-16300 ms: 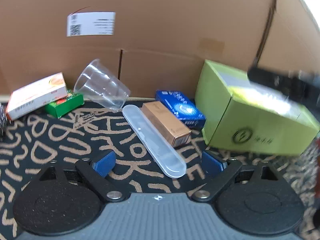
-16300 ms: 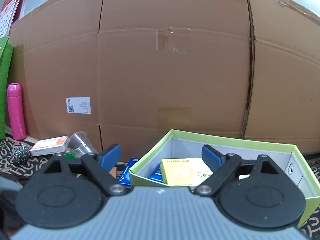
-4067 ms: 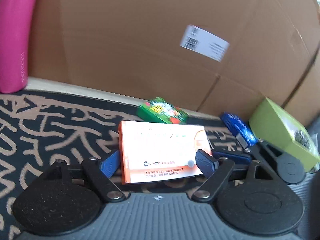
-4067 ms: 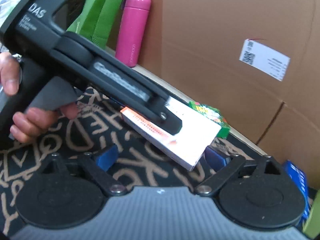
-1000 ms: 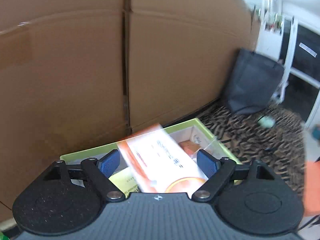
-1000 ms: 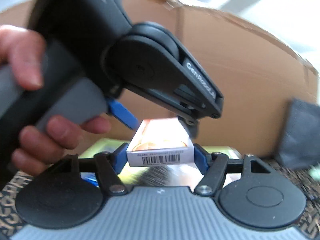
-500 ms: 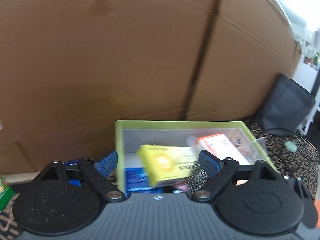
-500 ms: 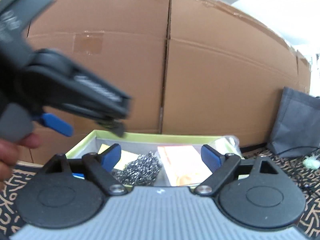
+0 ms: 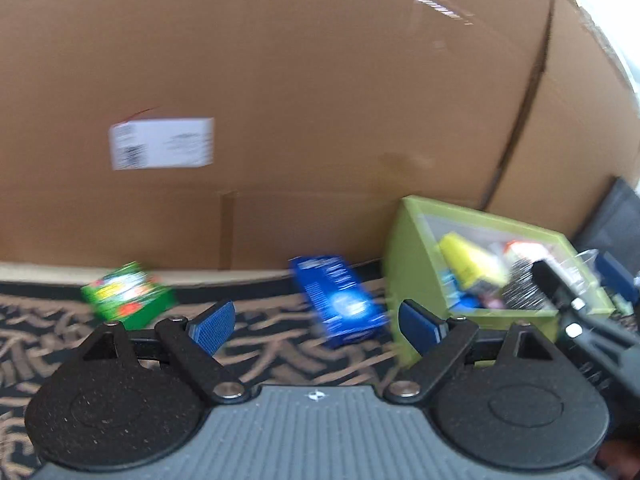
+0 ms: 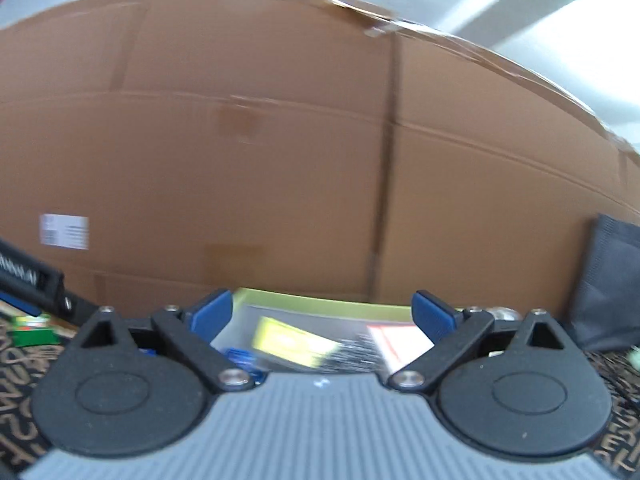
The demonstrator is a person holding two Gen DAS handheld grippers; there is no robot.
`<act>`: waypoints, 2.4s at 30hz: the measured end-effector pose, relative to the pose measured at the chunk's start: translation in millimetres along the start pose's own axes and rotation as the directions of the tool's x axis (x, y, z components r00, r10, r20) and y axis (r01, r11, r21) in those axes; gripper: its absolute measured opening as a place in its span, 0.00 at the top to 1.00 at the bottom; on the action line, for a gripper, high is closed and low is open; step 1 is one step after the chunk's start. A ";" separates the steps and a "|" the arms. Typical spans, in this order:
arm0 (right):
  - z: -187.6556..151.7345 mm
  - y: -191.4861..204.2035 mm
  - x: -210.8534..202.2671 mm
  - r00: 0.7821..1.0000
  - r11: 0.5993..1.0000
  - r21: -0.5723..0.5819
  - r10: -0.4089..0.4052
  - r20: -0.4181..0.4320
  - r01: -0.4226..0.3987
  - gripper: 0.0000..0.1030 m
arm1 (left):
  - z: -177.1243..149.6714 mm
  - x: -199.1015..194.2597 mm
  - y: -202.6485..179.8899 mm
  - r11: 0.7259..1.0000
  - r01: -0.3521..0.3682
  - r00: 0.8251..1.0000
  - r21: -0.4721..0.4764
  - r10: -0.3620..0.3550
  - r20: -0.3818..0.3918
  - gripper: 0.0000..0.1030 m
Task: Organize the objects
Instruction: 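Grasp the blue medicine box with the right gripper while the left grasps the small green box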
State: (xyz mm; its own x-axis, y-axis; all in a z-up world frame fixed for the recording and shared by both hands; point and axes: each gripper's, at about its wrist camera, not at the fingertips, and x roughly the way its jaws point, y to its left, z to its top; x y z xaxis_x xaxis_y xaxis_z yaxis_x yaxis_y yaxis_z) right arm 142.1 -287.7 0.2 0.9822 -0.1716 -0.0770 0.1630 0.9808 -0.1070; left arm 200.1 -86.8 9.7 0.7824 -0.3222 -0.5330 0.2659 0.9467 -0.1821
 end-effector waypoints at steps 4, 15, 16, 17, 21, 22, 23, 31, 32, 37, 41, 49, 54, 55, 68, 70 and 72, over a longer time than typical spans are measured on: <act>-2.5 27.2 -9.1 0.993 0.992 -0.042 0.117 -0.002 -0.117 0.05 | -13.0 -8.2 38.8 0.995 -0.060 0.998 -0.080 0.057 -0.033 0.11; -7.0 86.8 -0.3 0.872 0.888 0.008 0.452 -0.188 -0.459 0.12 | -10.4 13.1 94.9 0.943 -0.254 0.967 -0.216 0.246 -0.067 0.11; -9.1 91.5 3.7 0.859 0.880 0.012 0.466 -0.212 -0.475 0.12 | -6.7 18.7 97.9 0.937 -0.270 0.963 -0.221 0.261 -0.068 0.11; -10.2 97.6 7.3 0.848 0.874 0.022 0.477 -0.231 -0.486 0.12 | -3.5 24.9 100.6 0.931 -0.287 0.958 -0.226 0.278 -0.075 0.11; -13.7 116.3 29.3 0.831 0.875 0.072 0.478 -0.285 -0.479 0.11 | 4.0 45.0 107.1 0.915 -0.320 0.947 -0.246 0.298 -0.120 0.11; -15.2 118.5 33.3 0.833 0.880 0.080 0.470 -0.293 -0.468 0.11 | 5.0 48.6 108.2 0.911 -0.327 0.944 -0.249 0.307 -0.118 0.11; -16.2 119.9 36.9 0.838 0.889 0.086 0.453 -0.305 -0.450 0.11 | 5.6 51.3 109.4 0.906 -0.335 0.942 -0.258 0.314 -0.118 0.11; -22.3 102.4 41.3 0.881 0.944 0.147 0.329 -0.339 -0.296 0.12 | 10.4 70.9 119.2 0.882 -0.362 0.932 -0.302 0.340 -0.123 0.11; -22.4 105.2 40.6 0.885 0.950 0.127 0.311 -0.346 -0.285 0.13 | 10.3 72.2 119.2 0.882 -0.369 0.929 -0.293 0.349 -0.119 0.10; -24.0 107.7 41.3 0.903 0.969 0.115 0.246 -0.353 -0.218 0.16 | 3.3 80.4 110.6 0.893 -0.419 0.908 -0.164 0.409 -0.090 0.12; -24.2 98.0 42.1 0.906 0.970 0.140 0.238 -0.351 -0.201 0.14 | -14.4 70.1 100.4 0.921 -0.383 0.924 -0.070 0.382 -0.023 0.16; -21.9 98.5 35.3 0.906 0.961 0.118 0.276 -0.320 -0.251 0.09 | -45.2 20.1 102.4 0.975 -0.125 0.990 -0.182 0.136 0.046 0.15; -12.3 128.0 46.3 0.907 0.958 0.015 0.277 -0.318 -0.287 0.09 | -52.8 6.0 120.5 0.954 -0.047 0.992 -0.296 0.078 0.094 0.15; -8.3 134.3 54.3 0.904 0.957 0.008 0.277 -0.325 -0.290 0.09 | -52.7 5.1 118.5 0.957 -0.056 0.992 -0.284 0.085 0.089 0.16; -4.2 162.4 174.8 0.736 0.979 -0.073 0.092 -0.671 -0.189 0.12 | -46.6 15.1 93.9 0.958 -0.283 0.959 -0.037 0.283 -0.016 0.15; -10.1 155.5 183.1 0.714 0.985 0.012 0.132 -0.687 -0.171 0.17 | -48.1 16.0 101.6 0.961 -0.277 0.961 0.003 0.277 -0.027 0.15; -11.9 142.5 181.4 0.708 0.980 0.144 0.200 -0.677 -0.139 0.37 | -47.2 14.2 108.2 0.967 -0.255 0.967 -0.008 0.255 -0.025 0.15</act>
State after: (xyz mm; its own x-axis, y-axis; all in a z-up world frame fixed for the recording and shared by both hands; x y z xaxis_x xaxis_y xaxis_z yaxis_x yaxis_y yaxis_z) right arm 342.4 -180.1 -40.8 0.6644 0.0119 -0.7473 0.0364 0.9982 0.0482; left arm 213.4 11.0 -56.5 0.8101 -0.0699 -0.5821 0.0528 0.9975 -0.0462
